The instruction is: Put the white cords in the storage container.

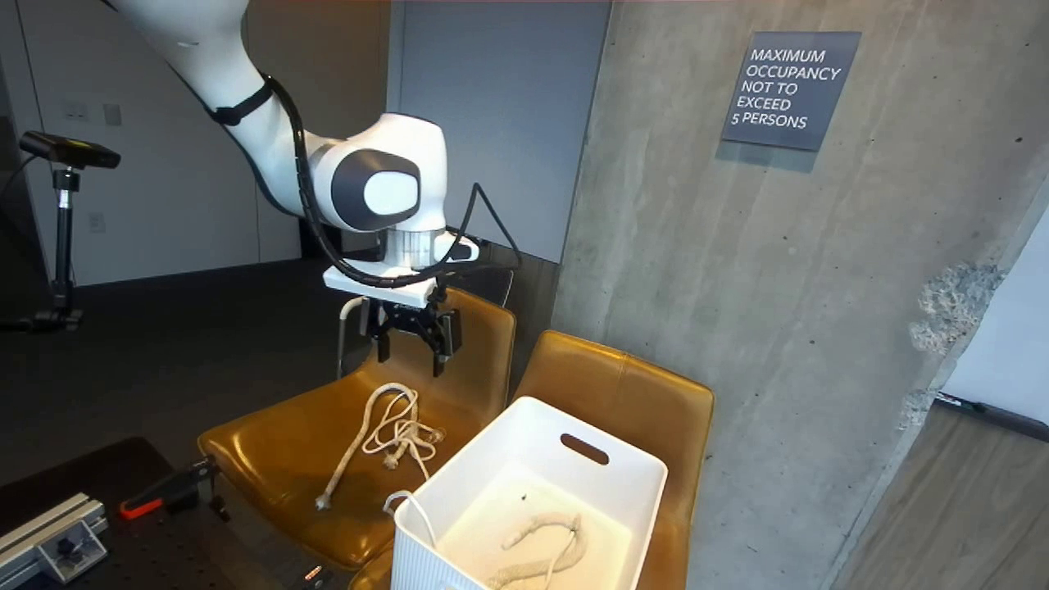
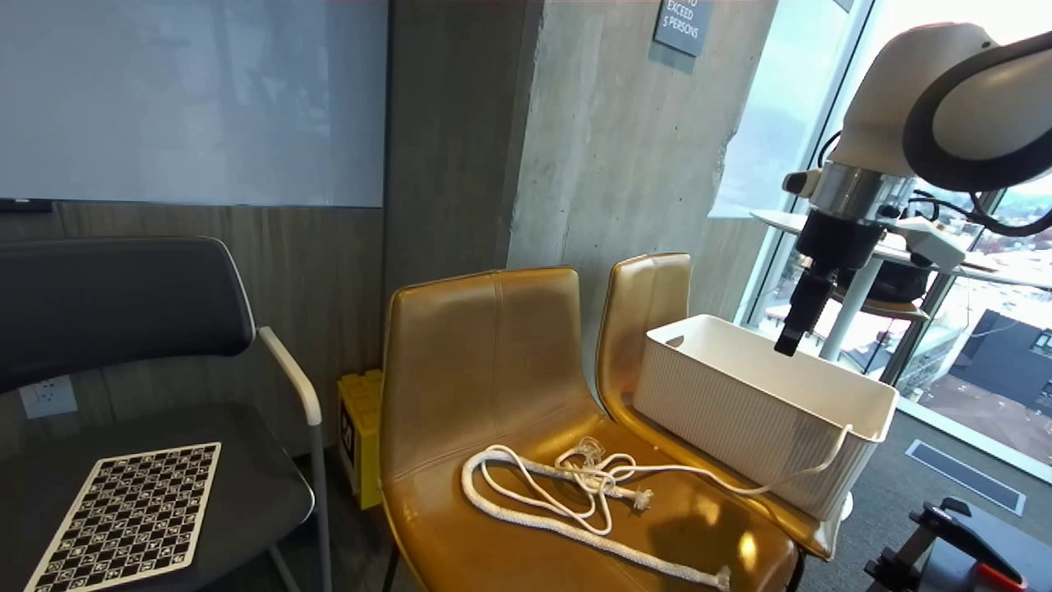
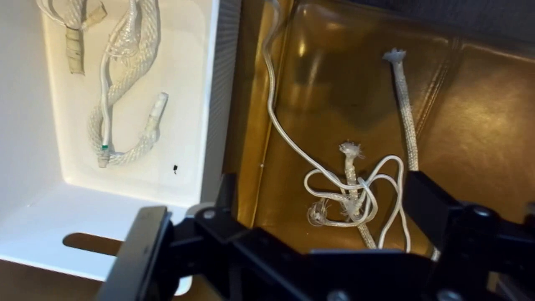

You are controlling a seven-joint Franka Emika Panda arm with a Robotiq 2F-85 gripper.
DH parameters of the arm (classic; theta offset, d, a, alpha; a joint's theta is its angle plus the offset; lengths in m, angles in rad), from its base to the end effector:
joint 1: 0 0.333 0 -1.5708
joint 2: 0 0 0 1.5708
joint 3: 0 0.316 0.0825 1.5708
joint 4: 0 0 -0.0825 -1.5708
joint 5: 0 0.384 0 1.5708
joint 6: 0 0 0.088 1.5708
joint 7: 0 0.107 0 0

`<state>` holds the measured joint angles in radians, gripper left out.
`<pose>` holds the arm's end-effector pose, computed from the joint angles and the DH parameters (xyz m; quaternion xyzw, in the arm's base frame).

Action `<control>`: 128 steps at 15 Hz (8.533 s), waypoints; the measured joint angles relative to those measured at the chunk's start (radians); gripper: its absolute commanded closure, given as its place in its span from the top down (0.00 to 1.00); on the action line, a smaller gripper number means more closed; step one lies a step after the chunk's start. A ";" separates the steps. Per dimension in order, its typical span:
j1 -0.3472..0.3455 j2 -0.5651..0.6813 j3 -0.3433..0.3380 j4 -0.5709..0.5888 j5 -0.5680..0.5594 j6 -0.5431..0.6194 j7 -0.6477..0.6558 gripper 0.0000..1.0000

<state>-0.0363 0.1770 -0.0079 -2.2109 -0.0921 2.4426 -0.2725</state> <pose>0.5530 -0.0246 0.3040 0.9881 0.1480 0.0220 0.0352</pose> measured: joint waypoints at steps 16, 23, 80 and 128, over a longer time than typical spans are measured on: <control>0.276 0.524 0.057 0.435 -0.280 0.018 0.325 1.00; 0.301 0.778 0.052 0.585 -0.276 0.011 0.322 1.00; 0.273 0.804 -0.041 1.071 -0.247 -0.475 0.371 0.00; -0.113 -0.100 -0.156 0.342 0.003 -0.373 0.074 0.00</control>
<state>-0.1497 0.0773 -0.1642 -1.8686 -0.0888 2.0699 -0.1986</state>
